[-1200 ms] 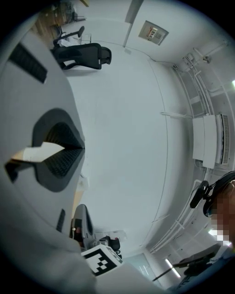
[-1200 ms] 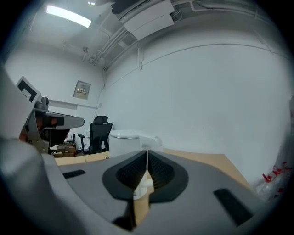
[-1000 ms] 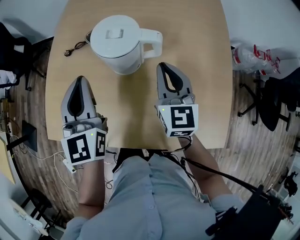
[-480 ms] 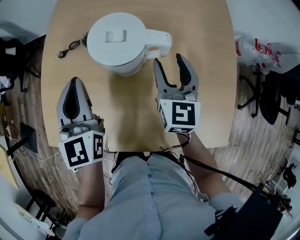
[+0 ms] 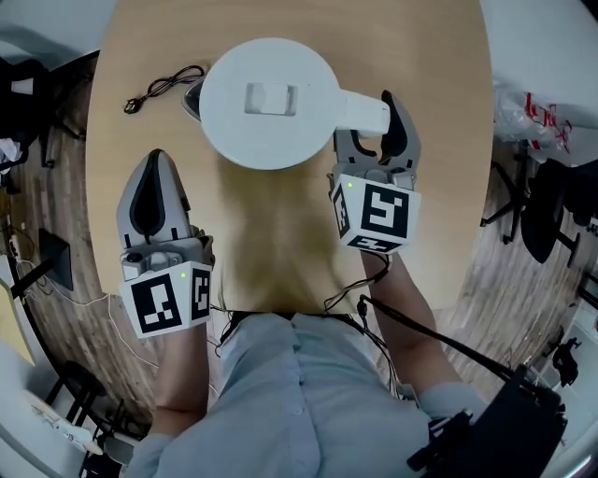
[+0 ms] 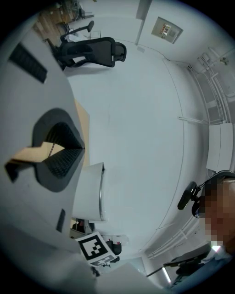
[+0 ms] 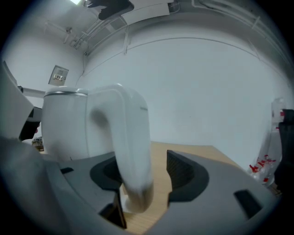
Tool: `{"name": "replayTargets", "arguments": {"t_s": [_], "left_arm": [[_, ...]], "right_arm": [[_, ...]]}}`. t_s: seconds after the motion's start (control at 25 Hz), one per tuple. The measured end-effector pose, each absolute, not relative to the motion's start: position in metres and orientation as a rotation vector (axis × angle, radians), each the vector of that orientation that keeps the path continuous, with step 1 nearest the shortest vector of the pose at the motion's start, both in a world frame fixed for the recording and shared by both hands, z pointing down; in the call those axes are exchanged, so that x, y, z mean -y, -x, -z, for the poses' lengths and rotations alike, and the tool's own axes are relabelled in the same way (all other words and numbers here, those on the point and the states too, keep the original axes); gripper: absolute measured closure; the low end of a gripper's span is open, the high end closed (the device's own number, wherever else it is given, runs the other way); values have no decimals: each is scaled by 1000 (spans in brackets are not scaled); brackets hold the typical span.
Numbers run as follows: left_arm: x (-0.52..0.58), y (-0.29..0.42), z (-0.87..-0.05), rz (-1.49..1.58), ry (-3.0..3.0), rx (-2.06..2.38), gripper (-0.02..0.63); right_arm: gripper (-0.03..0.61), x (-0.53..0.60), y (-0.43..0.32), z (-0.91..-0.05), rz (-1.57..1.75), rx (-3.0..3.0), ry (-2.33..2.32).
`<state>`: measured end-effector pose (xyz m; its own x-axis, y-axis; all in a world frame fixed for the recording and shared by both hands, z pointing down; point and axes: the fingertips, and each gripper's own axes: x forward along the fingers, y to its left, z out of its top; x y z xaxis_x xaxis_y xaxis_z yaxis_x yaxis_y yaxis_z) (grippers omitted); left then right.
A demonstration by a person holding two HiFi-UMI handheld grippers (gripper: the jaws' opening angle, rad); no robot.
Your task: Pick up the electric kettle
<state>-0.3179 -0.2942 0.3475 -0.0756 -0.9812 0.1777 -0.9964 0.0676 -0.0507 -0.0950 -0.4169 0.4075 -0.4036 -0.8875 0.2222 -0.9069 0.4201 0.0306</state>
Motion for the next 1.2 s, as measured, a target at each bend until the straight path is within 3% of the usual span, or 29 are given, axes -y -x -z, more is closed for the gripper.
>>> {"name": "replayTargets", "arguments": {"t_s": [0.32,0.36,0.44,1.2], "left_arm": [[294,326,-348,-236,-2050,2227,615],[293,326,-348,-234,-2049,2229,615],[291,327,-348,-234,-2045,2236,615],[278,352,-340,-204,-2023,2279,615]], "right_arm": [[358,423,103,-401,-120,2451,-1625],[378,423,104,-401,-117,2446,-1628],[489,422,107,-402,-117,2436,-1640],[491,452,110,-366,-174,2473,-1734]]}}
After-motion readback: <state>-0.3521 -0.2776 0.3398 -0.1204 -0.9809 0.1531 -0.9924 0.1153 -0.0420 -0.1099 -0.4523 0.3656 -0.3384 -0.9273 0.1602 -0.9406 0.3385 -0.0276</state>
